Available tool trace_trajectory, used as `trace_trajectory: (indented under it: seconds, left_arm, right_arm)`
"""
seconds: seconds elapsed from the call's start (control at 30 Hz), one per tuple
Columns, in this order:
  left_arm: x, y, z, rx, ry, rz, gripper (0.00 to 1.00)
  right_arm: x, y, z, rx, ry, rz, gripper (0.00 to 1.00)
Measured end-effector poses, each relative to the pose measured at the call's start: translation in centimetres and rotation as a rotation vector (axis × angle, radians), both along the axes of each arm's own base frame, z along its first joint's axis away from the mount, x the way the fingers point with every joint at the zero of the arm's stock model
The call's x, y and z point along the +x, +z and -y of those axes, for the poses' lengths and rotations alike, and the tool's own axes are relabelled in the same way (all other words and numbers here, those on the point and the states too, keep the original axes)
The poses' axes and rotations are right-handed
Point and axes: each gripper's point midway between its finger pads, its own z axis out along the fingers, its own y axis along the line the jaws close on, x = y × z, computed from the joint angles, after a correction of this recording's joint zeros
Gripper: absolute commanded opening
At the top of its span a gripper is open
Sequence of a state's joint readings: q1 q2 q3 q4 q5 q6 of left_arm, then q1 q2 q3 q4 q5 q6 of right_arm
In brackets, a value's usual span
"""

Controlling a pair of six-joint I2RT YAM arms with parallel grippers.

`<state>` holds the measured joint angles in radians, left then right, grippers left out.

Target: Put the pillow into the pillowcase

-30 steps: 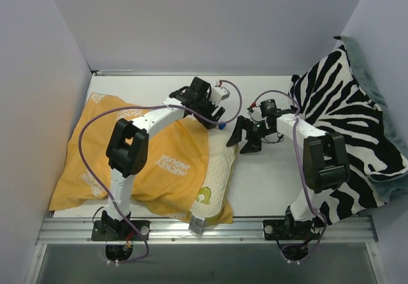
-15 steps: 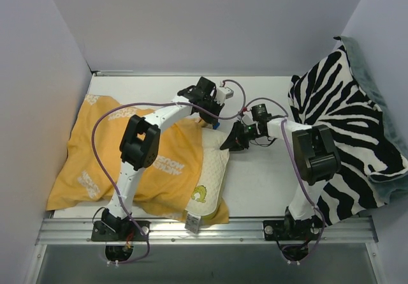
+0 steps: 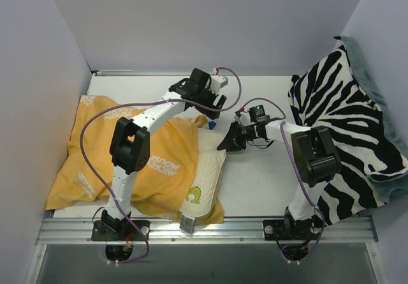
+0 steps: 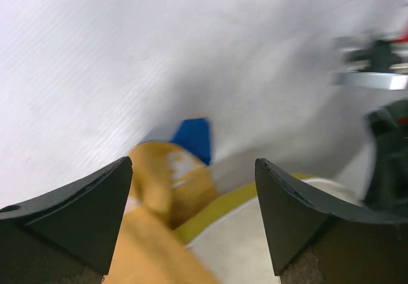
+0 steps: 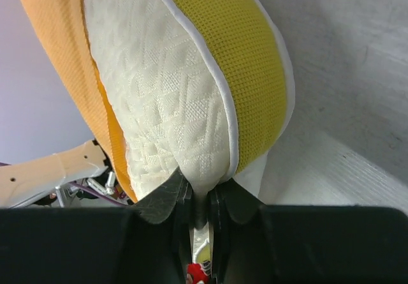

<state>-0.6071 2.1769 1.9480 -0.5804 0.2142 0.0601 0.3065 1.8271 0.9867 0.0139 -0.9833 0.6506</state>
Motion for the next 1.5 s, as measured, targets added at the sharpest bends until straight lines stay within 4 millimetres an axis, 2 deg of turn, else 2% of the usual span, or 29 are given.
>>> trace_trajectory:
  seconds: [0.17,0.27,0.33,0.5,0.57,0.6,0.63,0.7,0.73,0.77,0.8,0.97,1.2,1.33,1.37,1.4,1.43,1.47,1.5]
  left_arm:
    - [2.7,-3.1,-6.8,0.143,0.125,0.001,0.87]
    - [3.2,-4.6,-9.0,0.18,0.152,-0.025,0.87]
    - [3.0,-5.4,-9.0,0.183,0.14,-0.043,0.87]
    - [1.3,-7.1,-7.2,0.15,0.07,-0.108,0.85]
    - [0.4,-7.7,-6.5,0.135,0.045,-0.141,0.81]
    - [0.0,-8.2,-6.3,0.128,0.037,-0.161,0.76]
    - [-0.3,-8.5,-6.1,0.121,0.031,-0.178,0.58]
    - [-0.9,-9.4,-5.9,0.109,0.03,-0.218,0.36]
    - [-1.2,-9.8,-5.8,0.104,0.027,-0.234,0.12]
    - [-1.4,-10.1,-5.6,0.095,0.025,-0.25,0.02]
    - [-1.5,-10.1,-5.3,0.082,0.019,-0.259,0.0]
    - [-2.2,-8.5,-2.8,-0.047,0.001,-0.316,0.0]
    - [-1.1,-1.9,3.9,-0.309,0.026,-0.31,0.0]
    - [-0.1,0.7,5.8,-0.407,0.053,-0.289,0.0]
    - [0.1,0.9,6.0,-0.422,0.06,-0.29,0.08]
    - [0.2,1.1,6.0,-0.433,0.067,-0.293,0.37]
    - [0.3,1.1,5.8,-0.44,0.073,-0.301,0.5]
    - [0.4,1.3,5.7,-0.448,0.075,-0.307,0.57]
    - [0.6,1.4,5.5,-0.452,0.078,-0.307,0.66]
  right_arm:
    - [-0.8,-0.7,0.7,-0.015,0.007,-0.017,0.0]
    - [-1.2,-0.9,1.1,-0.02,0.011,-0.018,0.0]
    - [-1.4,-0.9,1.3,-0.023,0.014,-0.017,0.0]
    - [-1.7,-0.8,1.6,-0.027,0.023,-0.011,0.0]
    - [-1.8,-0.9,1.7,-0.029,0.027,-0.009,0.0]
    - [-1.8,-0.8,1.7,-0.029,0.029,-0.009,0.0]
    - [-1.8,-0.8,1.7,-0.029,0.03,-0.008,0.0]
    - [-1.9,-0.8,1.8,-0.027,0.032,-0.008,0.0]
    - [-1.9,-0.8,1.8,-0.027,0.033,-0.008,0.0]
    - [-1.9,-0.7,1.8,-0.026,0.033,-0.009,0.0]
    - [-1.9,-0.7,1.8,-0.026,0.033,-0.009,0.0]
    - [-2.0,-0.5,1.4,-0.018,0.03,-0.022,0.0]
    - [0.1,1.6,-1.0,0.046,-0.016,0.012,0.0]
    - [1.4,2.9,-1.8,0.081,-0.036,0.046,0.0]
    - [1.7,3.1,-1.8,0.083,-0.038,0.053,0.07]
    - [1.8,3.2,-1.8,0.083,-0.041,0.056,0.11]
    - [1.9,3.2,-1.5,0.08,-0.044,0.058,0.16]
    - [2.0,3.0,-1.1,0.069,-0.044,0.06,0.3]
    - [1.9,2.8,-0.7,0.053,-0.043,0.053,0.34]
